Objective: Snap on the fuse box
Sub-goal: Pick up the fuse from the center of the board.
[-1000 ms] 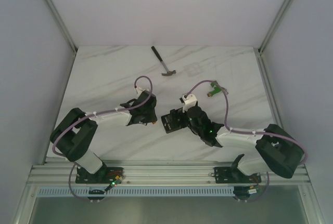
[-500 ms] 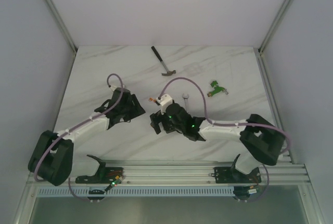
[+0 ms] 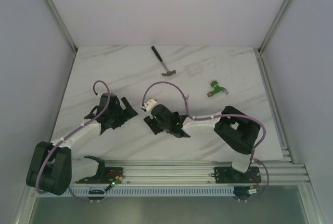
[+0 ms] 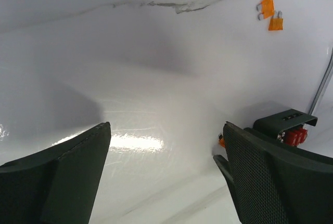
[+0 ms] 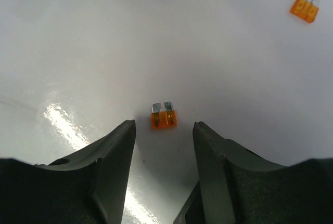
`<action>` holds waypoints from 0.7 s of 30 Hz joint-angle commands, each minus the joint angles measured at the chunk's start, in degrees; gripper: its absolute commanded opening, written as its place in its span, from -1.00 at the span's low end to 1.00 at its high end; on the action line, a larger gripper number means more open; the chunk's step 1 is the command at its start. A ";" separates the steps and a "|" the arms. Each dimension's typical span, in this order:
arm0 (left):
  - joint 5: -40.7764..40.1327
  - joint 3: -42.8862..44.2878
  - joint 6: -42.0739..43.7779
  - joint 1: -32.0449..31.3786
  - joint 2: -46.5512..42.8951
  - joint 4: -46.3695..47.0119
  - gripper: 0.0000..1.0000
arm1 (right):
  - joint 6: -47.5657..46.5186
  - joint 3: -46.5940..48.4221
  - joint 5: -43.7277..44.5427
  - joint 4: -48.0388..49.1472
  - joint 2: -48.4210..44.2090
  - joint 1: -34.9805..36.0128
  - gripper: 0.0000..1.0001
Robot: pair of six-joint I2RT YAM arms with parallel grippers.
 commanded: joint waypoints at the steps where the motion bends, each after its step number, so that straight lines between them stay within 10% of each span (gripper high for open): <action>1: 1.66 -0.43 0.47 0.41 0.12 0.46 0.97 | -2.41 2.99 -0.62 -2.50 2.01 0.07 0.07; 21: 3.41 -0.53 -0.15 0.41 1.46 1.68 1.00 | -3.10 3.68 -0.55 -3.91 4.75 0.07 -0.22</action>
